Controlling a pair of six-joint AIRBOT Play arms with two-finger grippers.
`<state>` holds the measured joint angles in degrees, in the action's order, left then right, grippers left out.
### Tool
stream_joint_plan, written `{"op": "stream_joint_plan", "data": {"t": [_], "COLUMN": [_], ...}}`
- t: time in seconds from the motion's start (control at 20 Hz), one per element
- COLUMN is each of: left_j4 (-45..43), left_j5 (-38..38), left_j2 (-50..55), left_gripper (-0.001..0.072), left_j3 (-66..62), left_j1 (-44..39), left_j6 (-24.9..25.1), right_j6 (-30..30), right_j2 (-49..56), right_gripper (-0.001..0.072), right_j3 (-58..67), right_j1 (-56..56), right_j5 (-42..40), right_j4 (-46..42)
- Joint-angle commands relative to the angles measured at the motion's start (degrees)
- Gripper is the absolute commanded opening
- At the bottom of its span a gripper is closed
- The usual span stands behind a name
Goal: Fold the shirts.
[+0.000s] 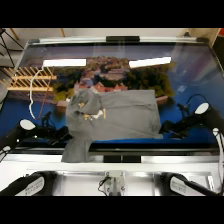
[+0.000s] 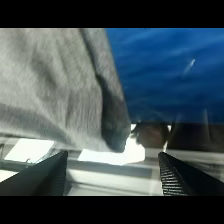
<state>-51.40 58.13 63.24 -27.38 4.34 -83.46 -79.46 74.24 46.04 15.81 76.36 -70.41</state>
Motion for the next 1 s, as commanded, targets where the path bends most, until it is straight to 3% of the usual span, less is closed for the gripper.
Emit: {"op": "stream_joint_plan", "data": {"t": [0.0,0.1,0.2,0.25,0.35,0.65,0.95], "left_j4": [0.48,0.48,0.44,0.44,0.44,-3.39,-12.02], "left_j5": [-2.19,-2.03,-1.99,-1.95,-1.95,4.0,9.49], "left_j2": [-0.04,-0.04,-0.22,-0.26,-0.28,-2.82,-11.41], "left_gripper": [0.0033,0.0032,0.0032,0.0032,0.0032,0.003,0.0031], "left_j3": [0.28,0.26,0.15,-0.15,-1.2,-12.63,-50.51], "left_j1": [-1.14,-1.14,-1.14,-1.14,-1.14,-1.07,-1.01], "left_j6": [-0.42,-0.39,-0.13,0.31,0.26,1.99,0.46], "right_j6": [1.01,2.91,1.73,1.03,1.03,5.29,6.43], "right_j2": [3.13,5.11,5.7,5.73,5.7,0.42,-15.1], "right_gripper": [0.0685,0.054,0.0264,0.0216,0.0053,0.0052,0.0052], "right_j3": [-0.94,-0.94,-0.94,-0.94,-0.94,1.27,26.14], "right_j1": [0.02,0.02,0.02,0.02,0.02,0.09,0.09], "right_j5": [-2.97,-2.75,-2.69,-2.54,-1.16,0.0,-0.59], "right_j4": [2.91,6.19,6.03,6.08,6.19,10.69,10.58]}}
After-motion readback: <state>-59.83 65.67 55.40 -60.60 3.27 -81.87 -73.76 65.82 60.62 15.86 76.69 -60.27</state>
